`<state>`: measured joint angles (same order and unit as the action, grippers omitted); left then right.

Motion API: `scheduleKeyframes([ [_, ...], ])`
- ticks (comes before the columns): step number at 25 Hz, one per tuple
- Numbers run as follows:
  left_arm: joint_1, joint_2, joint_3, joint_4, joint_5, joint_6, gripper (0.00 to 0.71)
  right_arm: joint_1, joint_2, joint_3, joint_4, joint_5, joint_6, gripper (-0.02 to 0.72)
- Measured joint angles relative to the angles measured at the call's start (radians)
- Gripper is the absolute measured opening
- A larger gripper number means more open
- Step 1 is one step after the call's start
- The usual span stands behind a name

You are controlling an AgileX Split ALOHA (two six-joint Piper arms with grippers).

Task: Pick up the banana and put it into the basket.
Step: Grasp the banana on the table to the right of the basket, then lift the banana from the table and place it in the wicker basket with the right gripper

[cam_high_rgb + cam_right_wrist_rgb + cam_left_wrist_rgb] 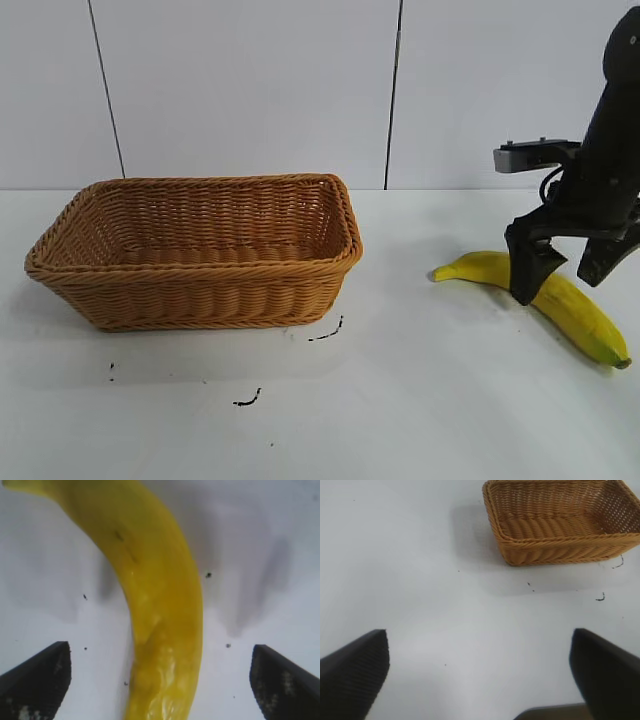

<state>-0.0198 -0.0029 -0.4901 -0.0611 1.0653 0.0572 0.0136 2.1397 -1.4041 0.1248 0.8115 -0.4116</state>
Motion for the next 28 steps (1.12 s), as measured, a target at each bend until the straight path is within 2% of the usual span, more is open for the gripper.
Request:
scheduleKeyframes([
  [3,0.0,0.0,0.0,0.0,0.0,0.0,0.695,0.0,0.014,0.0,0.0,-0.024,0.0,0.696],
  [10,0.0,0.0,0.0,0.0,0.0,0.0,0.695,0.0,0.038,-0.005,-0.004,-0.03,0.017,0.669],
  [13,0.0,0.0,0.0,0.0,0.0,0.0,0.695,0.0,0.038,-0.005,-0.012,-0.03,0.039,0.515],
  [15,0.0,0.0,0.0,0.0,0.0,0.0,0.695,0.0,0.034,-0.007,-0.031,-0.025,0.067,0.299],
  [16,0.0,0.0,0.0,0.0,0.0,0.0,0.695,0.0,0.031,-0.009,-0.041,-0.018,0.079,0.325],
  [22,0.0,0.0,0.0,0.0,0.0,0.0,0.695,0.0,-0.045,-0.097,-0.062,0.099,0.102,0.316],
  [28,0.0,0.0,0.0,0.0,0.0,0.0,0.695,0.001,-0.136,-0.265,-0.051,0.348,0.105,0.316],
])
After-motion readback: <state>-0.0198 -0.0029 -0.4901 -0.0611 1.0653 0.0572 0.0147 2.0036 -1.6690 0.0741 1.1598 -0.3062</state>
